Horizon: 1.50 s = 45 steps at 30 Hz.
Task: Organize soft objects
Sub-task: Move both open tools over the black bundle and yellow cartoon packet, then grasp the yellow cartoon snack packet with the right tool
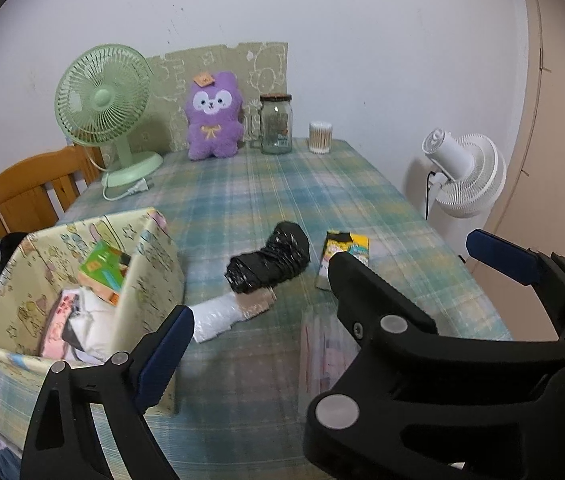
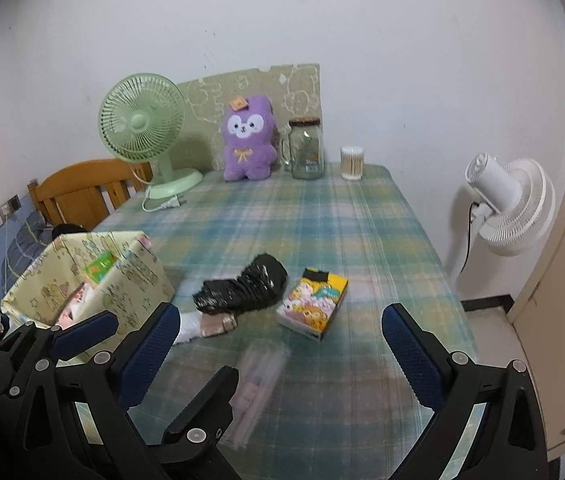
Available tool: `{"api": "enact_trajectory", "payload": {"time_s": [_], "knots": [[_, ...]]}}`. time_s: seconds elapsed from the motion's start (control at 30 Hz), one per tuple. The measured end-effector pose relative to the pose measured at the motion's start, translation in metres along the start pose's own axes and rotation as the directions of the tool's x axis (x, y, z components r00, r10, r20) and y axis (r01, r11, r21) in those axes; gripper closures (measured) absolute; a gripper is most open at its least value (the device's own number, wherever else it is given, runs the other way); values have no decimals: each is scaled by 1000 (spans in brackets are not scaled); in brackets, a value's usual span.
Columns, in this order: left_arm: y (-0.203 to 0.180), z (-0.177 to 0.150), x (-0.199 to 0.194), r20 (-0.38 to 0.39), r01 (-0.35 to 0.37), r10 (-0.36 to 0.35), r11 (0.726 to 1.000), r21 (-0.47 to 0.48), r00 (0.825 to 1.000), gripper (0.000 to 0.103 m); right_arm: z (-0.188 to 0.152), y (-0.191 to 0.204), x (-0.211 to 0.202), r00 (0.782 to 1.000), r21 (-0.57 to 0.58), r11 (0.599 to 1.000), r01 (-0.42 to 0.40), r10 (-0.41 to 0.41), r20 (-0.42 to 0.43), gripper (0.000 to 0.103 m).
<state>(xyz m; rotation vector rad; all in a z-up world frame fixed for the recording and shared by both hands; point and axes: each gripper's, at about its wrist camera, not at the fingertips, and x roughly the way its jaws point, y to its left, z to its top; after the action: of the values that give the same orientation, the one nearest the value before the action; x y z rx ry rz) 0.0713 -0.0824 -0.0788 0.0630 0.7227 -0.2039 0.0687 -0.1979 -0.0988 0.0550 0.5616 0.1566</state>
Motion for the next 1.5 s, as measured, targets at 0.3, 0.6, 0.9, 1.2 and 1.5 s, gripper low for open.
{"api": "enact_trajectory", "payload": {"time_s": [0.3, 0.6, 0.9, 1.2, 1.5], "knots": [[-6, -6, 27, -41, -40, 40, 999, -3, 998, 14, -10, -13, 30, 998, 35, 999, 1, 2, -64, 3], [-5, 3, 54, -68, -66, 66, 998, -11, 996, 20, -4, -23, 58, 995, 55, 998, 0, 5, -101, 4], [-5, 12, 72, -85, -91, 91, 996, -2, 992, 23, 3, -30, 80, 992, 66, 998, -7, 15, -124, 6], [-1, 18, 93, -124, -102, 102, 995, 3, 987, 23, 6, -29, 107, 986, 75, 997, -13, 25, -163, 13], [6, 17, 112, -167, -103, 102, 995, 1, 981, 23, 3, -30, 133, 974, 74, 997, 3, 14, -228, 14]]}}
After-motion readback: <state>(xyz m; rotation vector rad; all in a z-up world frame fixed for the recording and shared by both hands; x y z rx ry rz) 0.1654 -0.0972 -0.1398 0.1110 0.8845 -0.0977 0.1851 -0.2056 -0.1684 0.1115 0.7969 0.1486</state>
